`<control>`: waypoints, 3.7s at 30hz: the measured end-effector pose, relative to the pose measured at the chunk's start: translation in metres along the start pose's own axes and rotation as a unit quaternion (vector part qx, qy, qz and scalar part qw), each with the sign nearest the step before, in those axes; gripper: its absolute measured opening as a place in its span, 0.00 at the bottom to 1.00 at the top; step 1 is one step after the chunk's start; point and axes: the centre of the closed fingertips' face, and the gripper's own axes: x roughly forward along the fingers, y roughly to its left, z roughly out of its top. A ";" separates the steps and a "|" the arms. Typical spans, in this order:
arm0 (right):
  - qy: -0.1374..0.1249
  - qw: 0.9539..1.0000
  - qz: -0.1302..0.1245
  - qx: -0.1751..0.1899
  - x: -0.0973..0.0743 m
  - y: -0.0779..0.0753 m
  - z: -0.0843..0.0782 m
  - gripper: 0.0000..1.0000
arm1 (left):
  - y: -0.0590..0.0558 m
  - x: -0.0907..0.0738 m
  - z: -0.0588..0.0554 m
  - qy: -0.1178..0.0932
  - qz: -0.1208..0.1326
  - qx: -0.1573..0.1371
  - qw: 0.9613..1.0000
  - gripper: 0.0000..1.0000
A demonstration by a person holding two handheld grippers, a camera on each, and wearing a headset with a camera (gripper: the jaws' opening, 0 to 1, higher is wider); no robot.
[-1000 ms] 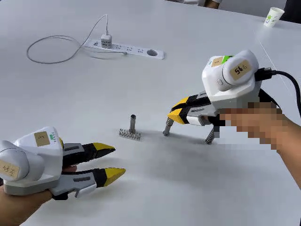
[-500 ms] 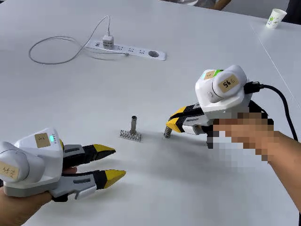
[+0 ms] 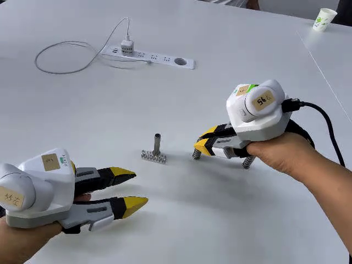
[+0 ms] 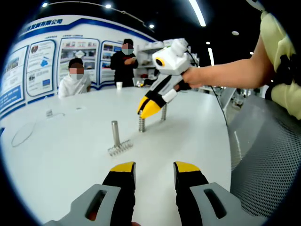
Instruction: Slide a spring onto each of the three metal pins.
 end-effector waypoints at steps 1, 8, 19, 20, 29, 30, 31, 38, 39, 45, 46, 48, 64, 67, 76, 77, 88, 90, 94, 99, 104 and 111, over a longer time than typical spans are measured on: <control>0.000 1.000 0.001 0.000 0.000 0.000 0.000 0.12 | 0.000 0.000 0.000 0.000 0.000 0.000 1.000 0.33; -0.009 1.000 -0.001 -0.001 -0.002 0.001 0.003 0.18 | 0.000 0.000 0.000 0.000 0.000 0.001 1.000 0.33; -0.040 0.999 -0.002 -0.022 -0.008 0.014 0.028 0.22 | 0.000 0.001 0.001 0.001 -0.001 0.002 1.000 0.33; -0.041 0.999 0.001 -0.026 -0.007 0.018 0.030 0.22 | 0.000 0.001 0.001 0.001 -0.001 0.002 1.000 0.33; -0.035 0.998 0.034 -0.043 0.013 0.045 0.030 0.22 | 0.000 0.000 0.000 0.001 0.000 0.001 1.000 0.33; -0.032 0.998 0.038 -0.044 0.017 0.047 0.029 0.22 | 0.000 0.000 0.000 0.002 0.000 0.001 1.000 0.33; -0.030 0.998 0.040 -0.045 0.019 0.048 0.028 0.22 | 0.001 0.000 0.000 0.002 0.000 0.001 1.000 0.33; -0.018 0.997 0.049 -0.051 0.036 0.055 0.024 0.21 | 0.001 -0.001 0.000 0.001 0.001 0.001 1.000 0.33; -0.016 0.997 0.050 -0.052 0.039 0.056 0.024 0.21 | 0.000 -0.001 0.000 0.002 0.001 0.001 1.000 0.33; -0.007 0.997 0.047 -0.058 0.049 0.053 0.021 0.20 | -0.001 -0.001 -0.002 0.006 0.000 0.000 1.000 0.33; -0.006 0.997 0.047 -0.059 0.050 0.053 0.021 0.20 | -0.001 -0.001 -0.003 0.006 0.000 0.000 1.000 0.33; -0.002 0.997 0.048 -0.059 0.053 0.052 0.020 0.20 | -0.001 -0.001 -0.003 0.007 0.000 0.000 1.000 0.33; 0.025 0.997 0.059 -0.048 0.066 0.054 0.007 0.14 | 0.000 -0.003 -0.005 0.011 0.000 0.000 1.000 0.32; 0.025 0.997 0.062 -0.042 0.067 0.056 0.007 0.13 | 0.001 -0.003 -0.004 0.011 0.002 -0.001 1.000 0.32; 0.030 0.997 0.066 -0.034 0.061 0.061 0.005 0.11 | 0.002 -0.003 -0.004 0.010 0.004 0.001 1.000 0.32; 0.030 0.997 0.068 -0.037 0.058 0.063 0.005 0.11 | 0.002 -0.003 -0.004 0.011 0.004 0.001 1.000 0.32; 0.034 0.993 0.084 -0.070 0.034 0.078 0.004 0.11 | 0.000 -0.001 -0.002 0.012 0.000 0.009 1.000 0.32; 0.033 0.992 0.089 -0.077 0.029 0.082 0.005 0.11 | 0.000 0.000 -0.001 0.012 -0.001 0.010 1.000 0.32; 0.030 0.991 0.099 -0.088 0.021 0.089 0.008 0.11 | -0.001 0.001 0.000 0.012 -0.001 0.012 1.000 0.32; 0.044 0.986 0.124 -0.102 0.013 0.099 0.002 0.11 | -0.001 0.002 0.002 0.012 -0.003 0.015 1.000 0.31; 0.050 0.982 0.143 -0.112 0.008 0.108 0.000 0.11 | -0.003 0.004 0.003 0.013 -0.008 0.021 1.000 0.31; 0.061 0.975 0.171 -0.126 0.004 0.121 -0.004 0.11 | -0.008 0.007 0.005 0.016 -0.020 0.042 0.999 0.27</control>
